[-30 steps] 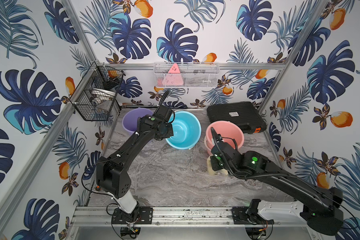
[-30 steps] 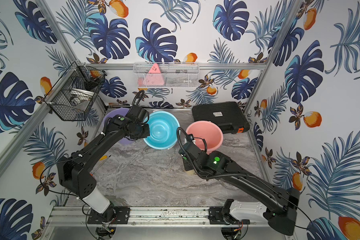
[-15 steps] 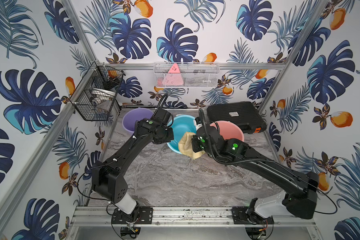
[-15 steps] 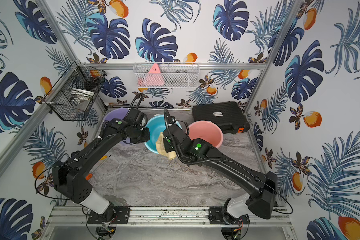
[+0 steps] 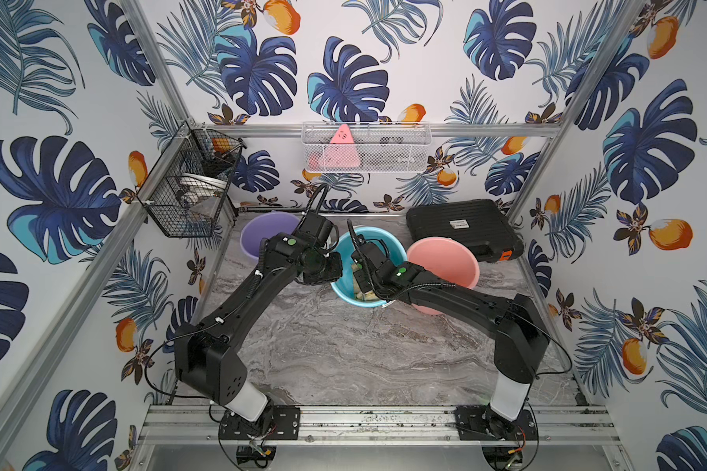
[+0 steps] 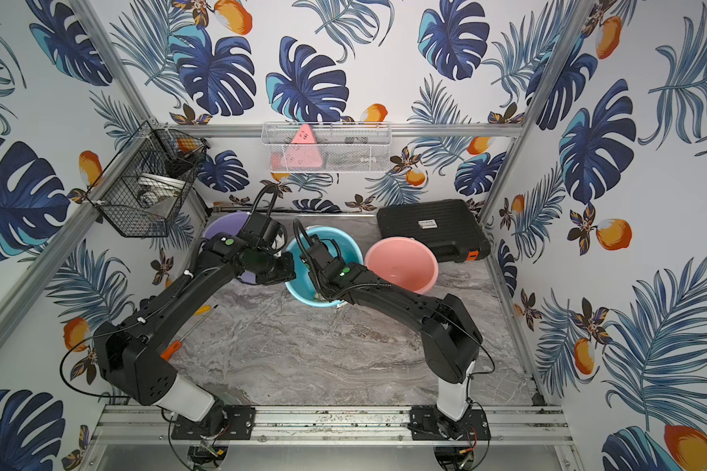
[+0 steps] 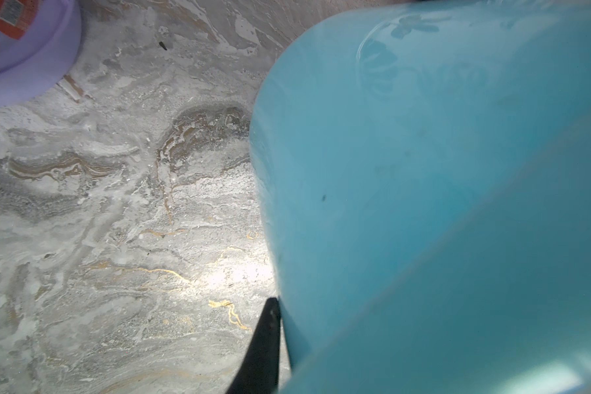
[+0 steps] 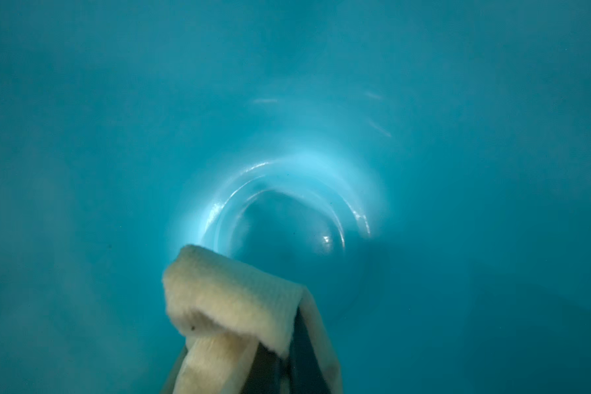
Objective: Wipe the inside of the bucket with a cloth
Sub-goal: Wipe the dirt from the inside of the bucket.
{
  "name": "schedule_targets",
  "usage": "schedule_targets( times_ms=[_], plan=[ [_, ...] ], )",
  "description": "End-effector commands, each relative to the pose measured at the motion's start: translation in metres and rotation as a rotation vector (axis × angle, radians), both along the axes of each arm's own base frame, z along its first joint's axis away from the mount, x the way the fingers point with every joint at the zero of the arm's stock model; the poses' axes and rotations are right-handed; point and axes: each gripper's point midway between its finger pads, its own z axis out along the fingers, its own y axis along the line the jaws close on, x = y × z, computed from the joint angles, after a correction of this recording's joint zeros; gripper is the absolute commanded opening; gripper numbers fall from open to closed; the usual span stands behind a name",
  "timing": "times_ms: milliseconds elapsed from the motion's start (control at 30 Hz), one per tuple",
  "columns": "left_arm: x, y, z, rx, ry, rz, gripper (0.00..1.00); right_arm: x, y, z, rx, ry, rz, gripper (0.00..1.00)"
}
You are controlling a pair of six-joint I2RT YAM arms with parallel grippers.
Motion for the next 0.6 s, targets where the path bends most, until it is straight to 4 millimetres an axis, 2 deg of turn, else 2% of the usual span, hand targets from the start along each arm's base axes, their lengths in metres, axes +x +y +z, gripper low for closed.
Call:
schedule_targets(
  times_ms=[0, 200, 333, 367, 467, 567],
  plan=[
    [0.005, -0.008, 0.0, -0.042, 0.002, -0.006, 0.0, 0.002, 0.009, -0.012, -0.027, -0.006, 0.06, 0.0],
    [0.001, -0.011, -0.011, -0.051, 0.033, -0.005, 0.0, 0.014, -0.003, -0.031, -0.105, -0.015, 0.03, 0.0],
    [-0.001, -0.012, -0.015, -0.062, 0.039, -0.001, 0.0, 0.038, -0.029, -0.04, -0.202, -0.014, -0.091, 0.0],
    [-0.002, -0.013, -0.016, -0.068, 0.044, -0.006, 0.0, 0.045, -0.035, -0.053, -0.231, 0.006, -0.116, 0.0],
    [-0.006, -0.013, -0.02, -0.068, 0.059, -0.018, 0.0, 0.06, -0.049, -0.074, -0.262, 0.054, -0.178, 0.0],
    [-0.009, -0.012, -0.025, -0.06, 0.069, -0.029, 0.0, 0.067, -0.058, -0.096, -0.336, 0.1, -0.216, 0.0]
  ],
)
